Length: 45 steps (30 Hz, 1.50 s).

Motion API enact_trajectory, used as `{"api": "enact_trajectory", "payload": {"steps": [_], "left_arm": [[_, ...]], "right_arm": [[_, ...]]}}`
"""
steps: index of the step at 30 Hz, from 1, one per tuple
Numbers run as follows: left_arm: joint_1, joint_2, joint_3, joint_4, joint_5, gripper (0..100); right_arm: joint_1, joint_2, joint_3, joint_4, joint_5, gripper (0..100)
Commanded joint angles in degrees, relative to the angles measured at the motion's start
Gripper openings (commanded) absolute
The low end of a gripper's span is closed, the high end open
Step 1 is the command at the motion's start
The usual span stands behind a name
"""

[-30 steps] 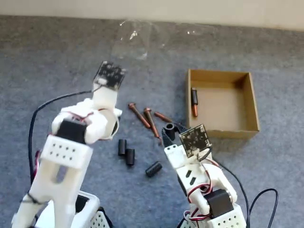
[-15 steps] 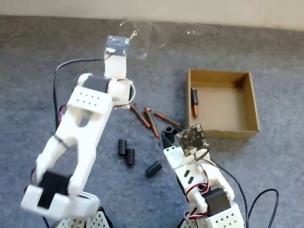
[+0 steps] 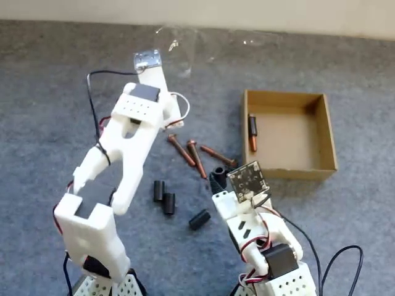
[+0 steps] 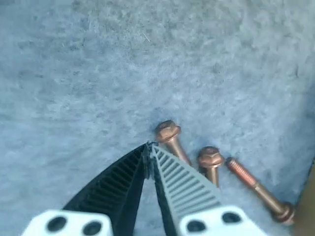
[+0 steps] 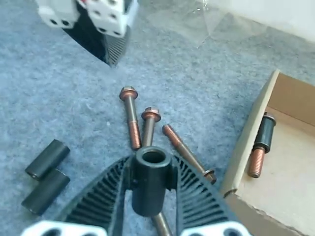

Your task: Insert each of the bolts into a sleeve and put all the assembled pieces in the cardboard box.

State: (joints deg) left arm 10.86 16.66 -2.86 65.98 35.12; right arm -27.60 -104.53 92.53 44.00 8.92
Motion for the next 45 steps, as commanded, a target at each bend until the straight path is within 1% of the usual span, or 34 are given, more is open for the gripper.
{"api": "enact_trajectory", "payload": {"steps": [1,4,6,9,12,31,39,45], "left_arm": [[2.95,0.66,-4.18,0.53,1.49,1],[4.44,2.15,-4.53,1.49,1.49,2],[4.53,3.03,-5.05,1.49,1.93,7],[4.79,4.35,-4.79,1.49,7.56,13],[4.26,5.14,-4.97,1.41,9.58,12],[3.56,5.76,-2.51,1.05,9.67,12],[2.15,11.47,-2.95,-0.26,9.67,12],[0.66,12.09,-4.09,-0.18,9.67,11]], "right_arm": [[0.75,-0.84,-0.92,-1.98,-0.53,0.5],[0.75,-0.84,-0.92,-1.98,-0.53,0.5],[0.84,-0.84,-0.92,-1.98,-0.53,0.5],[0.92,-0.84,-1.01,-1.98,-0.44,0.5],[0.92,-0.84,-1.01,-1.98,-0.44,0.5],[0.84,-0.84,-0.92,-1.98,-0.26,0.5],[0.84,-0.84,-0.92,-1.98,-0.26,0.5],[0.92,-0.84,-0.92,-1.98,-0.26,0.5]]}}
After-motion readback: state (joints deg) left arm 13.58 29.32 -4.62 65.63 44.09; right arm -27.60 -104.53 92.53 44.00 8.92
